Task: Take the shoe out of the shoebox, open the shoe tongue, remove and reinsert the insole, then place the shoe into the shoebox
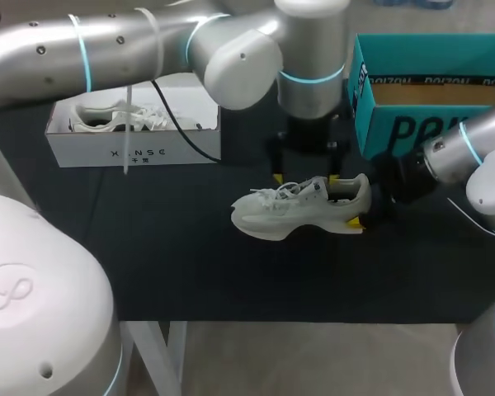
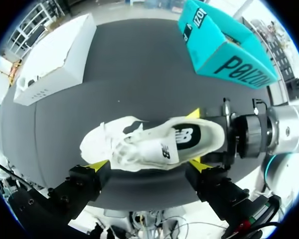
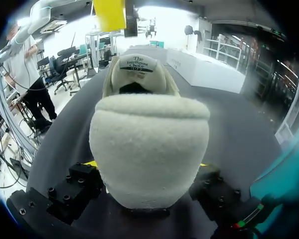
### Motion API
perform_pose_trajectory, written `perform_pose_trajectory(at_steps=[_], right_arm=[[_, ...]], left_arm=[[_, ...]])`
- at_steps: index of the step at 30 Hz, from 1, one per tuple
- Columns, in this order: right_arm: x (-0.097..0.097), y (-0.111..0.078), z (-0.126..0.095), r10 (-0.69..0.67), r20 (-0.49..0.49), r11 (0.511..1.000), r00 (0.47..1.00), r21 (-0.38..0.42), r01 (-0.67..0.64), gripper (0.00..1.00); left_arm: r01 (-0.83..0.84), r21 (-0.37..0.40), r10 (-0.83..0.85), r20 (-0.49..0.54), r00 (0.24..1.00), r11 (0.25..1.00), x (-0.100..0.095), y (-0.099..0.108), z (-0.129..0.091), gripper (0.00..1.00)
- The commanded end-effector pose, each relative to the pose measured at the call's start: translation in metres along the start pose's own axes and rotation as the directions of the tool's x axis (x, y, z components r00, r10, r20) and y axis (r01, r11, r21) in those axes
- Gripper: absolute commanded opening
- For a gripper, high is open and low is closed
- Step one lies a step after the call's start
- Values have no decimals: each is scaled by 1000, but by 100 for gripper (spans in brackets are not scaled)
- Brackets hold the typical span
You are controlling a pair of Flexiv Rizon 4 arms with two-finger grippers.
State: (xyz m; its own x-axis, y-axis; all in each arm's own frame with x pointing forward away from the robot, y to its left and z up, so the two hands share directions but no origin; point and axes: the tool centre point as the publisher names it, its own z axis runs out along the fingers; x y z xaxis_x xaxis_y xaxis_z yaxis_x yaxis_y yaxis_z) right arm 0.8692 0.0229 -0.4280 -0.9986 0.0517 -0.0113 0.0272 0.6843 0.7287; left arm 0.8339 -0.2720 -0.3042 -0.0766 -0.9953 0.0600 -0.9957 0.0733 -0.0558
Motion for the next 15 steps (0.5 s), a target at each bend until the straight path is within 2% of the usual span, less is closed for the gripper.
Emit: perform_pose_trajectory(at_steps=[1, 8, 13, 15], right_arm=[[0, 0, 2, -1, 2, 1000, 1000, 2, 1, 0], [0, 0, 2, -1, 2, 1000, 1000, 2, 1, 0], [0, 0, 2, -1, 2, 1000, 1000, 2, 1, 0], [0, 0, 2, -1, 2, 1000, 1000, 2, 1, 0]], left_arm=[[-12, -33, 13, 27, 1000, 999, 14, -11, 17, 100], [14, -30, -11, 96, 995, 999, 15, -17, 32, 100], [36, -43, -30, 135, 990, 998, 2, -15, 37, 100], [45, -41, -39, 137, 990, 998, -5, -14, 34, 45]])
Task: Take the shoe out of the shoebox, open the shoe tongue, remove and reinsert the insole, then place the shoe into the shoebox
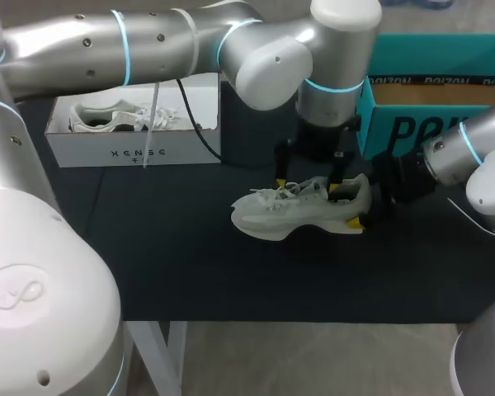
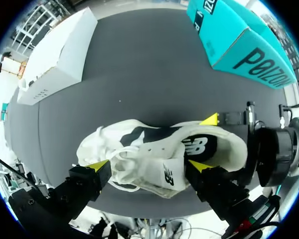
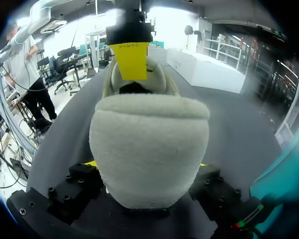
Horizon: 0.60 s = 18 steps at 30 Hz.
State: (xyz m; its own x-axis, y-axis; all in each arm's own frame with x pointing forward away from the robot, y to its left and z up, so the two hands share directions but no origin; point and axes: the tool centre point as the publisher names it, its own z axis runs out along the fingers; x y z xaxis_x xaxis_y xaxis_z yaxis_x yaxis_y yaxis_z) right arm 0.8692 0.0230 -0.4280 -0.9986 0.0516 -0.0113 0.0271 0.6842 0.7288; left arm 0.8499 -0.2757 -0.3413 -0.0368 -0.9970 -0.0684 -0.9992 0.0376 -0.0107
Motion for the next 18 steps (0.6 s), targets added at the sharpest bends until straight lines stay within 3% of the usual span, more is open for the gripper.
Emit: perform_pose_trajectory(at_steps=[1, 5, 11, 15, 18], right_arm=[[0, 0, 2, -1, 2, 1000, 1000, 2, 1, 0], [0, 0, 2, -1, 2, 1000, 1000, 2, 1, 0], [0, 0, 2, -1, 2, 1000, 1000, 2, 1, 0], [0, 0, 2, -1, 2, 1000, 1000, 2, 1, 0], [0, 0, 2, -1, 2, 1000, 1000, 2, 1, 0]], left_arm=[[16, -4, -15, 22, 1000, 1000, -9, 2, -4, 32], [27, -11, -27, 46, 999, 1000, -23, 7, -9, 0], [58, -36, -57, 34, 998, 998, -37, 7, -18, 0], [67, -47, -67, 13, 998, 997, -38, 6, -19, 0], [67, -102, -73, -57, 996, 993, -35, 5, -16, 0]])
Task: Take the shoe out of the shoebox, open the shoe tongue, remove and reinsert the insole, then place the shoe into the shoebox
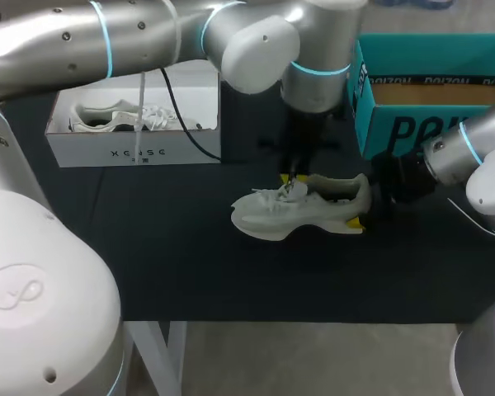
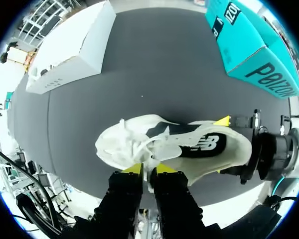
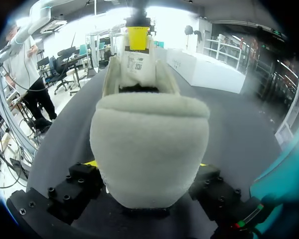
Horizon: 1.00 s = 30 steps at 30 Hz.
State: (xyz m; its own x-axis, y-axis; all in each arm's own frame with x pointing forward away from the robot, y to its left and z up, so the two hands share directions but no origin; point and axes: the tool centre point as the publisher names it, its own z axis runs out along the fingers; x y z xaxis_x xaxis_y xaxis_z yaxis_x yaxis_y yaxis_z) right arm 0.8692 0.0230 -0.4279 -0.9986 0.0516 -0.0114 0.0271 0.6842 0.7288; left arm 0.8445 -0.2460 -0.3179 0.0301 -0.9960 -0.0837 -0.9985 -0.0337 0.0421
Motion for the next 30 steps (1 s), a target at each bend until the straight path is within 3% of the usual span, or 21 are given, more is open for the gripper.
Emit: perform_pose_trajectory(at_steps=[1, 3, 6, 20, 25, 30], right_arm=[[0, 0, 2, 0, 2, 1000, 1000, 2, 0, 0], [0, 0, 2, 0, 2, 1000, 1000, 2, 0, 0], [0, 0, 2, 0, 2, 1000, 1000, 2, 0, 0], [0, 0, 2, 0, 2, 1000, 1000, 2, 0, 0], [0, 0, 2, 0, 2, 1000, 1000, 2, 0, 0], [0, 0, 2, 0, 2, 1000, 1000, 2, 0, 0]], left_arm=[[0, -73, -11, -155, 988, 997, -4, -3, 5, 0], [-34, -88, 11, -253, 967, 996, -7, -4, 1, 0], [-49, -51, 34, -269, 963, 997, -18, -3, -4, 0], [-27, 106, 46, -175, 983, 994, -68, 0, -19, 0], [24, 91, -10, -150, 989, 996, -86, -4, -4, 0], [5, 68, 1, -94, 996, 998, -85, 0, 27, 0]])
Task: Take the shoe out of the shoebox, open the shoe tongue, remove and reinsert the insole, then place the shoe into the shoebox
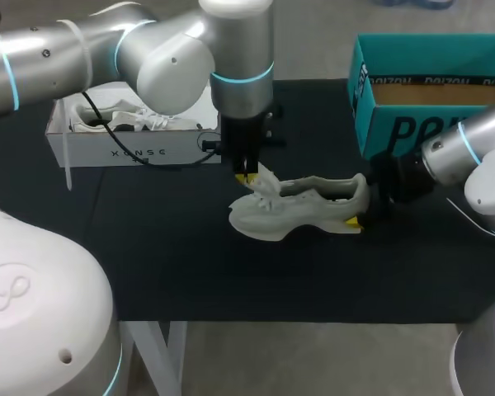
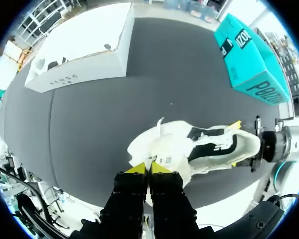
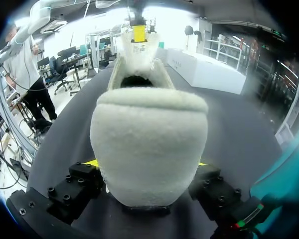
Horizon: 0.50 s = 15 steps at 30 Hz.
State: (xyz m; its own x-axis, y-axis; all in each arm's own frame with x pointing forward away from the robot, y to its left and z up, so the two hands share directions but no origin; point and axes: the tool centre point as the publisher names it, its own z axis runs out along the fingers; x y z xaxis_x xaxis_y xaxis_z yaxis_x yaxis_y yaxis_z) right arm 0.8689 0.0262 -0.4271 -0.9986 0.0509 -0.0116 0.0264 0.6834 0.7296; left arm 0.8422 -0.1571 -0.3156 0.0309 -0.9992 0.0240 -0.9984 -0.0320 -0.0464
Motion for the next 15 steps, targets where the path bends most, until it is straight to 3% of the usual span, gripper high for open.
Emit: perform_pose_trajectory(at_steps=[1, 4, 7, 8, 9, 12, 15], right_arm=[[0, -3, 0, 0, 3, 1000, 1000, 3, 0, 0], [0, -3, 0, 0, 3, 1000, 1000, 3, 0, 0], [0, -3, 0, 0, 3, 1000, 1000, 3, 0, 0], [0, -3, 0, 0, 3, 1000, 1000, 3, 0, 0], [0, -3, 0, 0, 3, 1000, 1000, 3, 0, 0], [0, -3, 0, 0, 3, 1000, 1000, 3, 0, 0], [0, -3, 0, 0, 3, 1000, 1000, 3, 0, 0]], left_arm=[[11, -40, -9, 42, 999, 999, 1, 5, 30, 0], [17, -61, -13, 68, 998, 998, 1, 8, 45, 2], [26, -76, -20, 79, 997, 997, 1, 10, 51, 82], [29, -78, -22, 93, 995, 997, 1, 10, 53, 93], [36, -87, -28, 94, 995, 996, 0, 10, 54, 100], [55, -89, -45, 102, 994, 995, -1, 11, 54, 100], [59, -55, -55, 76, 996, 997, 1, 7, 39, 100]])
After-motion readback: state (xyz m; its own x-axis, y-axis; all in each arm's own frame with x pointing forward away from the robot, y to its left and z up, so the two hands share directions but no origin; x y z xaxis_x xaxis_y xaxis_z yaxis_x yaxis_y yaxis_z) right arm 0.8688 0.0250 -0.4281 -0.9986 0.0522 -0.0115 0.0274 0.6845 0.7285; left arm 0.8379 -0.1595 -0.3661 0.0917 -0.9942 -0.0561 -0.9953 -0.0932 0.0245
